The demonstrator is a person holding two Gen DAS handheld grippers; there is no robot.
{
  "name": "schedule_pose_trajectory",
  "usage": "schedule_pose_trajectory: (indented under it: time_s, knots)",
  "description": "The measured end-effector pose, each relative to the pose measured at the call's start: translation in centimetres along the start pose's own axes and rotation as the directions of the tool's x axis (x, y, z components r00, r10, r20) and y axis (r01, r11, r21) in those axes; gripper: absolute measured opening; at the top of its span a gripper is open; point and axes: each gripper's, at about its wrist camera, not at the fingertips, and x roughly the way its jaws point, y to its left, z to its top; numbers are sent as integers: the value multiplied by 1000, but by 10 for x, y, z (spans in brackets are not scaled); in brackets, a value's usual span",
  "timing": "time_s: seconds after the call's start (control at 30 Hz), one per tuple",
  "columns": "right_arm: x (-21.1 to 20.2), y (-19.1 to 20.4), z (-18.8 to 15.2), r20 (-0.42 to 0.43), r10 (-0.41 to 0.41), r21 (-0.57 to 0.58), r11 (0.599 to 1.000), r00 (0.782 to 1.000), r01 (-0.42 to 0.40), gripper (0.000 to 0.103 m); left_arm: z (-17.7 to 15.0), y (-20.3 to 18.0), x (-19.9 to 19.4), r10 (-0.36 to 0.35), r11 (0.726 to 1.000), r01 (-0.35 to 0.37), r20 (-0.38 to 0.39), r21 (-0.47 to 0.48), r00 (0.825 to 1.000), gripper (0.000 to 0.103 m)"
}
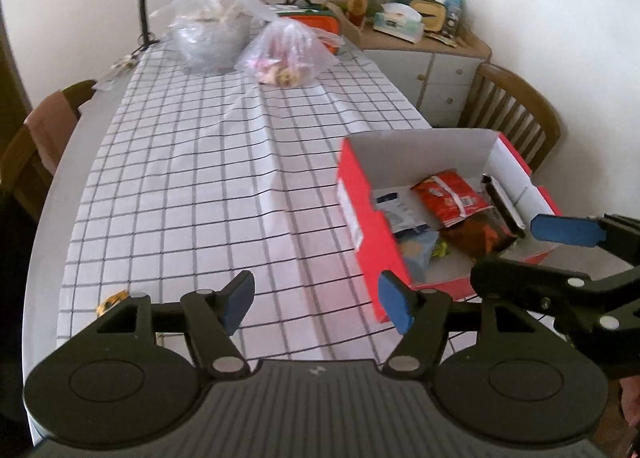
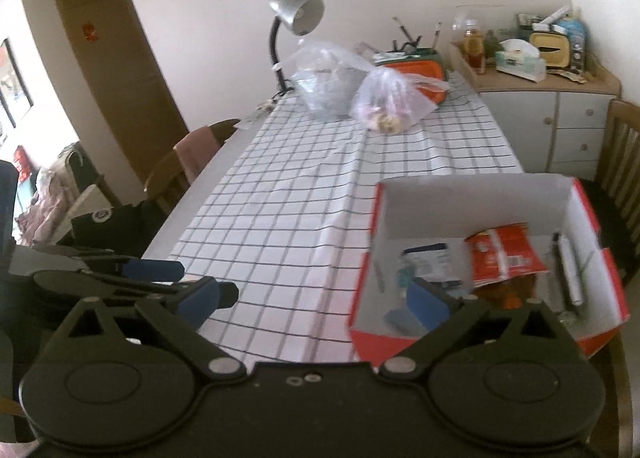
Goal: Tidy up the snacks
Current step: 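Lift both grippers away from the red box, then grasp the brown M&M's bag with the left gripper while the right grasps the black bar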
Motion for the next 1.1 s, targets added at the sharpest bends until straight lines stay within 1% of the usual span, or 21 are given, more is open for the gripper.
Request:
schedule_pose_trajectory:
  time_s: [0.1,0.2,0.37,0.57,0.67,0.87,0.97,1.1]
  knots:
    - [8,16,-2,-12,8,-12,1000,1000,-8,103,-9,17,-8,12,1000,-12,18,-21,1000,72]
    - [17,32,-4,-23,21,-21,1000,1000,-22,103,-17,37,-15,19,999,-18,26,-41,999,73]
    - [32,56,-4,-47,34,-46,998,998,-37,103,-27,75,-24,42,996,-40,20,-84,999,73]
    - [51,84,-6,-74,43,-72,996,996,-49,103,-40,126,-36,85,989,-84,3,-125,996,73]
    - [63,96,-9,-94,44,-81,995,995,-51,103,-50,147,-38,94,985,-96,-18,-142,995,73]
    - [84,117,-16,-136,46,-88,994,990,-58,103,-74,171,-39,103,983,-111,-63,-143,993,73]
    - [97,126,-23,-169,47,-91,994,984,-63,103,-91,179,-35,108,982,-121,-97,-147,989,73]
    - [121,136,-39,-225,49,-91,993,973,-71,103,-117,192,-26,117,974,-143,-154,-174,981,73]
